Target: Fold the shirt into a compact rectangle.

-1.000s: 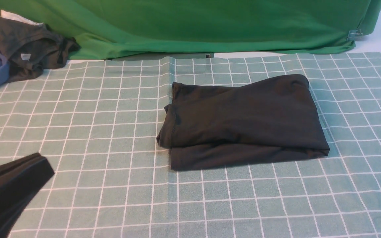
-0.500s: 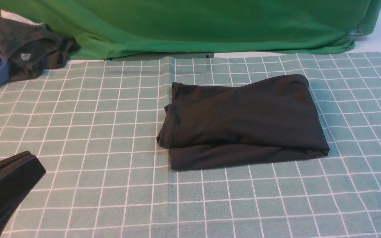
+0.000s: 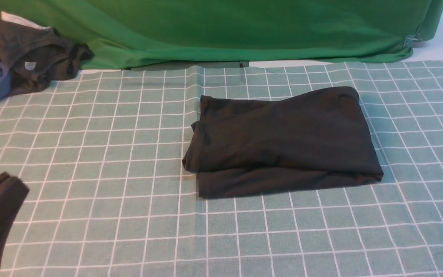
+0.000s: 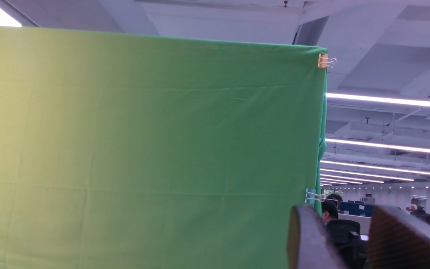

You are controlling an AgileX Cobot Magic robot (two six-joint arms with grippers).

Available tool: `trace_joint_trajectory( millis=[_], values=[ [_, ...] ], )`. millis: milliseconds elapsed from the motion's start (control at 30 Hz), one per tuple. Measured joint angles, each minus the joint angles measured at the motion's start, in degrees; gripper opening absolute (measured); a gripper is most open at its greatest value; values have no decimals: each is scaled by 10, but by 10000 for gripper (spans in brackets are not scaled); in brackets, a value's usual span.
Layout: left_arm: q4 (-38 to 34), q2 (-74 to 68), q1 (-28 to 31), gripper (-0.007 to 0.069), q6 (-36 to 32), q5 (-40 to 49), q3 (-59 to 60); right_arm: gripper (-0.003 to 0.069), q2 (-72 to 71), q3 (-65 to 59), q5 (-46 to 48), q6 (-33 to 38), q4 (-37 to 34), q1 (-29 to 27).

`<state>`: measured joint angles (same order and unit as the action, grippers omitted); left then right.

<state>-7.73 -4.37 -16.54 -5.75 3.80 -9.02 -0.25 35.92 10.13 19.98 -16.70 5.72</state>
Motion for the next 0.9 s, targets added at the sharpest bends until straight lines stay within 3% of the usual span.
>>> trace_joint_trajectory(
  millis=[133, 167, 267, 533, 900],
  values=[
    [2, 35, 80, 13, 0, -2, 42, 236, 0, 0, 0, 0, 0, 0],
    [4, 41, 123, 13, -1, -3, 63, 236, 0, 0, 0, 0, 0, 0],
    [10, 44, 166, 13, -1, 5, 90, 236, 0, 0, 0, -1, 0, 0],
    [21, 44, 149, 13, -2, 92, 93, 237, 0, 0, 0, -2, 0, 0],
    [24, 44, 148, 15, -2, 95, 93, 237, 0, 0, 0, -2, 0, 0]
  ],
)
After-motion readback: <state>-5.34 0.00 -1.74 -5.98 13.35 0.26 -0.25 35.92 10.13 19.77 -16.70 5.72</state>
